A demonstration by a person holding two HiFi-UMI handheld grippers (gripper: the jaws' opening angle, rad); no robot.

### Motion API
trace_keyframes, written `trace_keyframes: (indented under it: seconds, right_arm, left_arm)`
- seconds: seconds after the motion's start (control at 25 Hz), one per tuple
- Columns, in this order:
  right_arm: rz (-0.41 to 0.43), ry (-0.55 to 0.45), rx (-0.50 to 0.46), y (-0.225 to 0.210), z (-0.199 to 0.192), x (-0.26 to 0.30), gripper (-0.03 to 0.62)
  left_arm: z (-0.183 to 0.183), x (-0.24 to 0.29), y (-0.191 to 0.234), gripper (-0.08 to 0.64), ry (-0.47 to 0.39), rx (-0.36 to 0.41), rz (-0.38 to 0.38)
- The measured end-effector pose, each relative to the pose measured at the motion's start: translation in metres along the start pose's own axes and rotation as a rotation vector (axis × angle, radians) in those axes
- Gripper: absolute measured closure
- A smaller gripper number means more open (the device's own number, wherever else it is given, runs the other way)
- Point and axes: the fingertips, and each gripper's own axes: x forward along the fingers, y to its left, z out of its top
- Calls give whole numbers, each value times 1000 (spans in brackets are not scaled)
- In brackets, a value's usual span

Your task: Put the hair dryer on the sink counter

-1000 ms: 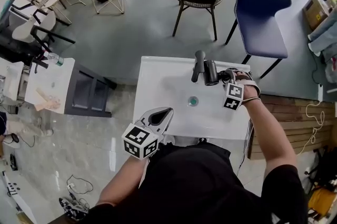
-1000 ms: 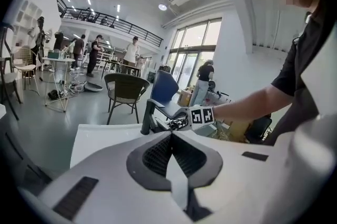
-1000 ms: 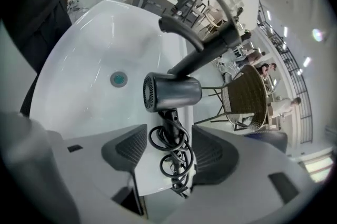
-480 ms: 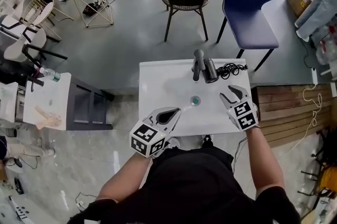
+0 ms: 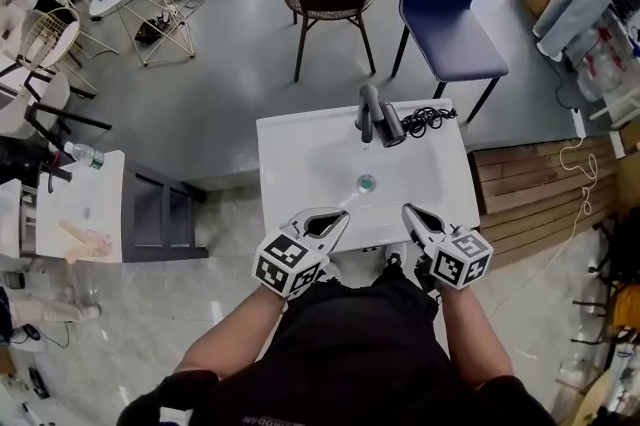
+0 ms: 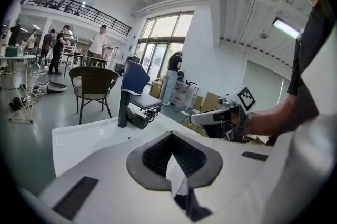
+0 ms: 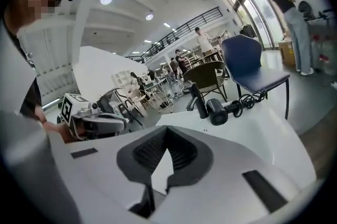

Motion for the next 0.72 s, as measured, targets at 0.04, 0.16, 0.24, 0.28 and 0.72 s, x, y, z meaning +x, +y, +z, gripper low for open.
trace_keyframes:
  seconds: [0.04,0.16,0.24,0.28,0.72]
  right_arm:
    - [-3,-6,-4,5,0,-4,589]
    - [-6,-28,-46,18,10,-16,589]
    - [-2,-41,-75,23,17,-23,589]
    - [0,-44,-92,25,19,-25,589]
    - [128,-19,-156,41,20,-42,589]
  left_arm:
    - [1,-1,-3,560,0,4,-8]
    - [8,-2,-14,560,-15,26,-22]
    - [12,-2,-19,560,-26,39,-18]
    - [12,-3,-21,560,-29,41,-13]
    - [5,-3,-53,560,-72,-17,87]
